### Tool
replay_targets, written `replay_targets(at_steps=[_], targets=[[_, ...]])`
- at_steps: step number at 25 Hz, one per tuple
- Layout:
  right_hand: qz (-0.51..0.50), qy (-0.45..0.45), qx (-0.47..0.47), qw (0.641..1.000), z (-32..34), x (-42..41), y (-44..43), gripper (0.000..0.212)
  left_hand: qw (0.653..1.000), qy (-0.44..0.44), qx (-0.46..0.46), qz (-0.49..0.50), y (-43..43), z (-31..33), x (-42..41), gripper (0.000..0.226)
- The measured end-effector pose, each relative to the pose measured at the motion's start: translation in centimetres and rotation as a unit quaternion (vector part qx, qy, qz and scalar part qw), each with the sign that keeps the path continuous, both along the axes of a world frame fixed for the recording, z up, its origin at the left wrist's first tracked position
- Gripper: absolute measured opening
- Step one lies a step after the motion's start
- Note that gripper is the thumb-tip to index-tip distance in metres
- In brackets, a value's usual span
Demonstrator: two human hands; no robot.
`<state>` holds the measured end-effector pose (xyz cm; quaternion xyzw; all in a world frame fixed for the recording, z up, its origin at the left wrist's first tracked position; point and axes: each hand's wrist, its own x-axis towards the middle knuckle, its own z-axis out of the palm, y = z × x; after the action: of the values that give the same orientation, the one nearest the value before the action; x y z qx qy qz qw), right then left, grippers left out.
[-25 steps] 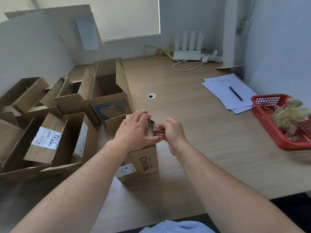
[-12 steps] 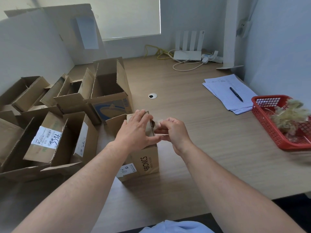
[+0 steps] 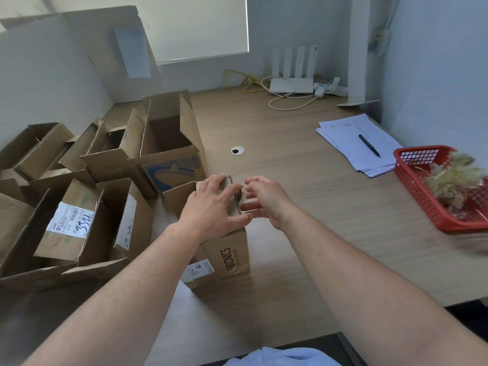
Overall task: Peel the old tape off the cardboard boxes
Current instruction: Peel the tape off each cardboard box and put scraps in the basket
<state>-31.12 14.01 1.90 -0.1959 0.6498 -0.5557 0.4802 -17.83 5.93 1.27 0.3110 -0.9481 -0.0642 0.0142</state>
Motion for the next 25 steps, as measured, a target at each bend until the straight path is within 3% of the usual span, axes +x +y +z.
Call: replay_targets(at_steps=[9, 15, 18, 22, 25], targets=[[0.062, -0.015, -0.016, 0.998, -0.5, 0.0, 0.0, 0.024, 1.000, 0.016, 0.003, 0.002, 0.3, 0.2, 0.2, 0.071], [0.052, -0.032, -0.053, 0.997, -0.7, -0.2, 0.4, 0.004, 1.000, -0.013, -0.003, -0.005, -0.6, 0.7, 0.0, 0.070], [0.057, -0.021, -0.055, 0.997, -0.6, -0.5, 0.6, 0.024, 1.000, -0.012, -0.014, -0.002, -0.5, 0.8, -0.1, 0.081], [0.060, 0.029, -0.032, 0.997, -0.3, -0.5, 0.5, 0.009, 1.000, -0.024, -0.010, -0.003, -0.5, 1.2, -0.3, 0.075], [0.043, 0.012, -0.027, 0.999, -0.7, -0.2, 0.5, 0.014, 0.999, -0.038, -0.012, -0.013, -0.5, 1.5, -0.2, 0.069]])
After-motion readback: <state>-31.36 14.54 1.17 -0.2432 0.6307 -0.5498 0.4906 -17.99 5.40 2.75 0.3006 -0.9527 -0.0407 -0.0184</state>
